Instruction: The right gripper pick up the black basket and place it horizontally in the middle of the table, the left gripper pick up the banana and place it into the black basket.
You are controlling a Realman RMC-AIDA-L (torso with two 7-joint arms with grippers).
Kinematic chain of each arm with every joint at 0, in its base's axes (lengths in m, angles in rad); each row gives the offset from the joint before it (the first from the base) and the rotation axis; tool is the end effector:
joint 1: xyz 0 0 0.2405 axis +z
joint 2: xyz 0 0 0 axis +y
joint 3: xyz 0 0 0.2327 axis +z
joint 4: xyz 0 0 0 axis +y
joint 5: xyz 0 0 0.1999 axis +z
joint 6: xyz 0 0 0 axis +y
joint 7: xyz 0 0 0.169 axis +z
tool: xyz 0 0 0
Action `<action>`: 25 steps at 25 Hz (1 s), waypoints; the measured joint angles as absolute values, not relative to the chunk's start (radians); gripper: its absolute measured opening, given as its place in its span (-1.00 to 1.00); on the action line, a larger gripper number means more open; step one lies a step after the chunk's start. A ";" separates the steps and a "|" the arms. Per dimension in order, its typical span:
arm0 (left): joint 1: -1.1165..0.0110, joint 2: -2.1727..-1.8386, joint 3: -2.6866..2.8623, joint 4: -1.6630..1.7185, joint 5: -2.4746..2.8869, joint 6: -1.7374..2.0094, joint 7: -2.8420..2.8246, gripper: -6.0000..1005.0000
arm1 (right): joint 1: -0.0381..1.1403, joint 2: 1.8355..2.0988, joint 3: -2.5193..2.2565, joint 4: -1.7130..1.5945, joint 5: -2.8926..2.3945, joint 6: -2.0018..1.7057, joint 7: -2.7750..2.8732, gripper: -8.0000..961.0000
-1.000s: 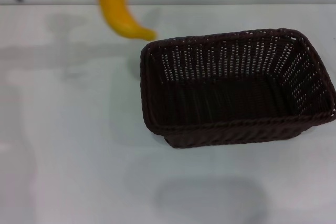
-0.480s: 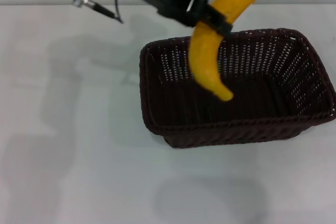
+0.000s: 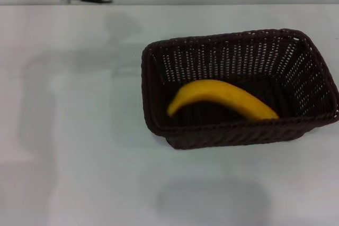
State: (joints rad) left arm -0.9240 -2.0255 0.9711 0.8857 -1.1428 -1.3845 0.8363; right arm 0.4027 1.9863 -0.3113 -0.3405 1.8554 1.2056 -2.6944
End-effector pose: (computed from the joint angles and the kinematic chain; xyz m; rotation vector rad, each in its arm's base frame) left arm -0.0640 0.4118 0.0072 -2.7504 -0.9933 -0.5827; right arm 0.3462 0.3471 0.1232 -1.5974 0.3147 0.5201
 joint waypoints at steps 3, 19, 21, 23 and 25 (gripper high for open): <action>-0.798 -2.047 0.971 0.955 -1.260 -1.324 0.994 0.67 | 0.381 2.005 -0.308 -0.349 1.887 1.252 -2.703 0.82; -0.236 -2.078 0.970 0.533 -2.268 -1.368 2.258 0.76 | 0.339 2.013 -0.311 -0.146 2.014 1.402 -2.766 0.82; -0.239 -2.078 0.971 0.417 -2.365 -1.393 2.367 0.76 | 0.342 2.013 -0.314 -0.129 2.012 1.393 -2.764 0.82; -0.251 -2.079 0.971 0.334 -2.430 -1.407 2.467 0.76 | 0.344 2.013 -0.319 -0.124 2.009 1.378 -2.765 0.82; -0.268 -2.081 0.971 0.272 -2.471 -1.414 2.561 0.76 | 0.347 2.013 -0.319 -0.122 2.008 1.356 -2.766 0.82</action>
State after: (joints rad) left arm -0.2676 -2.0806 0.9710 0.2720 -2.4710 -1.4135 2.5607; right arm 0.3472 2.0125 -0.3194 -0.1221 2.0083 1.3556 -2.7661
